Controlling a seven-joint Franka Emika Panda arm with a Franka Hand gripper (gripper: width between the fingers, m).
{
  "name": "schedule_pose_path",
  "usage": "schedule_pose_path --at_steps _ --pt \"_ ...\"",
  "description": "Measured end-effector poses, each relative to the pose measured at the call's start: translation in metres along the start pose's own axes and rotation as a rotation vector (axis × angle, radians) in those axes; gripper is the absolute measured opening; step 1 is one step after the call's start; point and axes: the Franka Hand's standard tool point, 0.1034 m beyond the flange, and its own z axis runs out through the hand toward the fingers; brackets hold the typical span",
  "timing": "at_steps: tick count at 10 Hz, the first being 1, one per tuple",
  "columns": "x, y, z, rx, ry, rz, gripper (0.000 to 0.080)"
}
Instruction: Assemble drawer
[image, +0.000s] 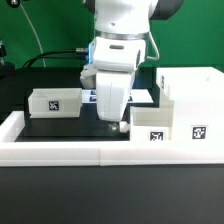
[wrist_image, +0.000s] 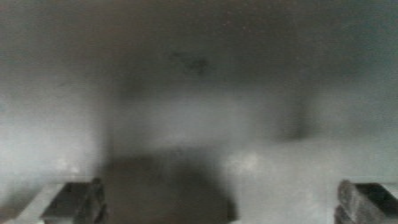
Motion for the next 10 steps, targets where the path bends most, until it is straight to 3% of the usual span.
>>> schedule_pose_path --at_steps 5,8,10 --pt "-0.031 0.013 0.003 0.021 -0.004 -0.226 0.0649" --pt "-0.03 0.012 0.003 0.022 -0.004 -0.228 0.0649" --pt "-0.017 0.023 -0.006 0.039 -0.005 -0.279 0.0649"
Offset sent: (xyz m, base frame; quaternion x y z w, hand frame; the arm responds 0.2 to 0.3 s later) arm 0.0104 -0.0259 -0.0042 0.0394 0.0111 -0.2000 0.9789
